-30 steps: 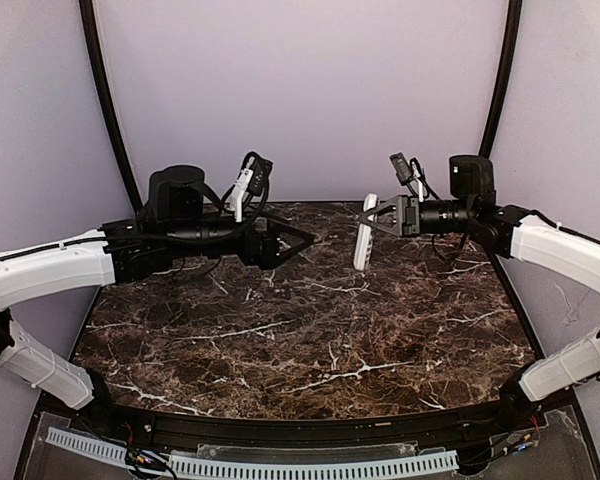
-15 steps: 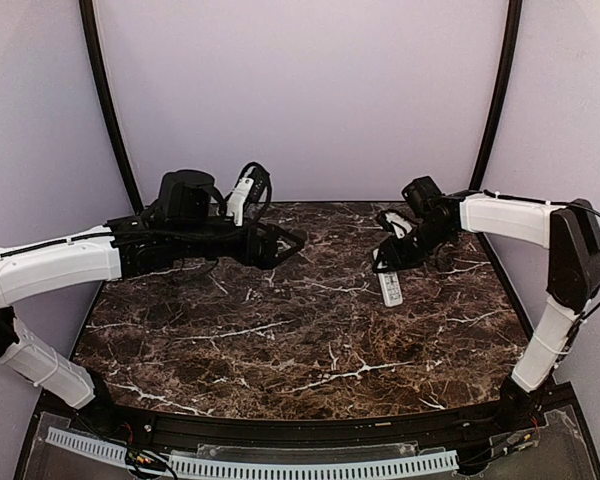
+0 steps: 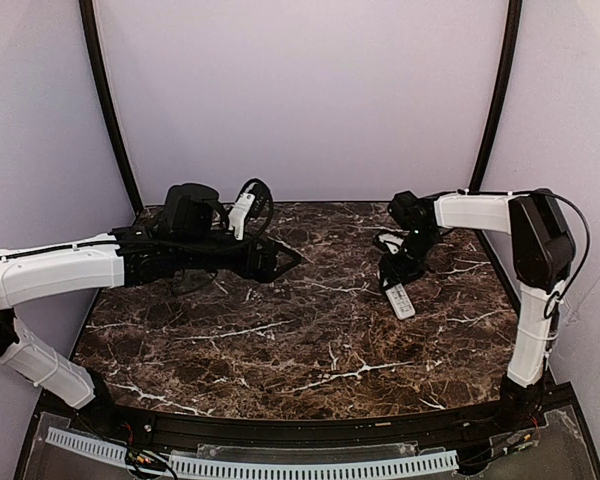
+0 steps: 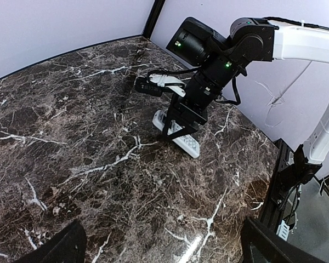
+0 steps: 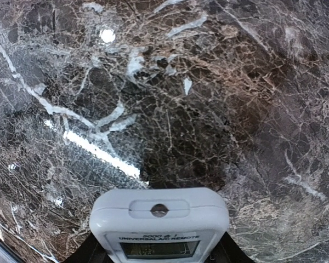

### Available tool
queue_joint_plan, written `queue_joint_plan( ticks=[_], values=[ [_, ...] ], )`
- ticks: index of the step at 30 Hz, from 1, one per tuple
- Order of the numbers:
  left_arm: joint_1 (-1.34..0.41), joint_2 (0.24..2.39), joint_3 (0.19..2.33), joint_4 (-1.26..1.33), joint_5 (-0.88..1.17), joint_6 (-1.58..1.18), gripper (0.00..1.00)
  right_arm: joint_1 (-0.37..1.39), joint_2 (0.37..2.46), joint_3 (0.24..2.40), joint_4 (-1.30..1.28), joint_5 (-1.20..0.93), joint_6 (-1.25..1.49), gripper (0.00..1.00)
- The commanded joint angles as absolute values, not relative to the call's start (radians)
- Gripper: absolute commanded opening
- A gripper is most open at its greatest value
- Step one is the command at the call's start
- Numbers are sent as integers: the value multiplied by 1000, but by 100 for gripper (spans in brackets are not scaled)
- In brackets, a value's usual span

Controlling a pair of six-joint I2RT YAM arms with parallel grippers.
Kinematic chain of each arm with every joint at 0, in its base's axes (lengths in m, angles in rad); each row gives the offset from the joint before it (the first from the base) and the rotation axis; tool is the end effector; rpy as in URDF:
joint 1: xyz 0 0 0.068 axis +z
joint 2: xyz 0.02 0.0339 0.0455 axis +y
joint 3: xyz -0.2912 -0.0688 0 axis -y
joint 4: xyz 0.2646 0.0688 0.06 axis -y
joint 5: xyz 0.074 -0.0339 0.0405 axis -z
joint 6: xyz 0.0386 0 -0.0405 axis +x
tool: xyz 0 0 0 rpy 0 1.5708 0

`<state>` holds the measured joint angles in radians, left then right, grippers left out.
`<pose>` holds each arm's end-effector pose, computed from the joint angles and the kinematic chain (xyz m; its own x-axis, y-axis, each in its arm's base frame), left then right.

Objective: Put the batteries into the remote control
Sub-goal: Place the remote control at the center of the board.

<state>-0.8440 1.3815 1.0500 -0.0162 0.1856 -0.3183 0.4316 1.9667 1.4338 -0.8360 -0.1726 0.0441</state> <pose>0.2207 -0.2589 0.3320 -0.4810 0.0780 -0.8733 0.7362 0.5768 -0.3539 0.3725 0.1789 0.1897 -0.9085 -0.3706 -0.1929 -0.4037 0.8976 0.1769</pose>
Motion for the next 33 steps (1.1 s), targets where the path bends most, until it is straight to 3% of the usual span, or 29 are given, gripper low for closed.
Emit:
queue_joint_plan(
  ticks=[1, 10, 26, 33],
  values=[
    [-837, 1353, 1031, -6, 174, -315, 99, 416, 2006, 1464, -870, -133, 26, 30],
    [-837, 1353, 1018, -4, 168, -313, 99, 405, 2067, 1504, -885, -101, 38, 44],
    [-837, 1342, 997, -3, 173, -317, 99, 403, 2154, 1578, -906, -99, 74, 48],
    [-837, 1339, 994, -6, 169, -313, 99, 403, 2150, 1569, -908, -123, 73, 61]
  ],
)
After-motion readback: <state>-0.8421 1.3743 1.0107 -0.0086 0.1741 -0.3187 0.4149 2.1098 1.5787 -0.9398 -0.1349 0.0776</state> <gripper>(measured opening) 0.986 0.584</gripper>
